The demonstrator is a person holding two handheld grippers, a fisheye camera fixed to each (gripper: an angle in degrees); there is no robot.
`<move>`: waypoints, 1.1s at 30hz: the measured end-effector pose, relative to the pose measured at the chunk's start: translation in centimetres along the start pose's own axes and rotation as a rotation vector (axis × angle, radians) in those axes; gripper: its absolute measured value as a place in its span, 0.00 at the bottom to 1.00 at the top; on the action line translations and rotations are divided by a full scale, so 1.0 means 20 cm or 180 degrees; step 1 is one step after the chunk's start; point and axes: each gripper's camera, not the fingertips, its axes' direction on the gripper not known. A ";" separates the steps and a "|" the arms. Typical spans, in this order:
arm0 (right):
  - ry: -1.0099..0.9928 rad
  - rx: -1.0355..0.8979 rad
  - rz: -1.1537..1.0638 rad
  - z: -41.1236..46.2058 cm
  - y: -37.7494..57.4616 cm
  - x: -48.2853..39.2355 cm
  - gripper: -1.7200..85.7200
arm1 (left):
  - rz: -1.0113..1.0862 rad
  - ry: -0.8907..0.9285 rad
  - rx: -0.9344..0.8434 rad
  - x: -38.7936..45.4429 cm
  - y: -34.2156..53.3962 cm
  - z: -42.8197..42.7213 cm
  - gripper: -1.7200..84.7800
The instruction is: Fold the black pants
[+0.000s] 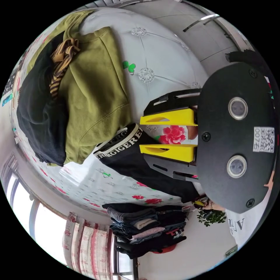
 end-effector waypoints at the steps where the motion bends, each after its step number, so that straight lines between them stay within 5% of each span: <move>1: 0.0009 -0.0022 -0.0014 0.01 -0.01 -0.01 0.09 | -0.0014 -0.0057 -0.0062 0.02 -0.02 0.03 0.12; 6: 0.0091 -0.0130 -0.0040 0.08 -0.07 -0.09 0.08 | 0.0152 -0.0509 -0.0267 0.11 -0.03 0.12 0.03; 10: 0.0081 -0.0123 -0.0034 0.09 -0.09 -0.12 0.07 | 0.0218 -0.0086 -0.0050 0.06 0.03 -0.01 0.01; 15: 0.0003 -0.0083 -0.0002 0.10 -0.10 -0.14 0.06 | 0.0097 0.0077 0.0344 -0.08 0.16 -0.22 0.01; 21: -0.0035 -0.0109 0.0061 0.14 -0.13 -0.17 0.06 | 0.0297 0.0309 -0.0063 0.01 0.06 -0.05 0.10; 26: 0.0065 -0.0173 -0.0017 0.15 -0.16 -0.21 0.06 | 0.0219 -0.0367 -0.0222 0.11 0.01 0.09 0.04; 33: -0.0060 -0.0127 0.0066 0.15 -0.16 -0.18 0.06 | 0.0318 -0.0285 0.0268 0.10 0.14 -0.13 0.01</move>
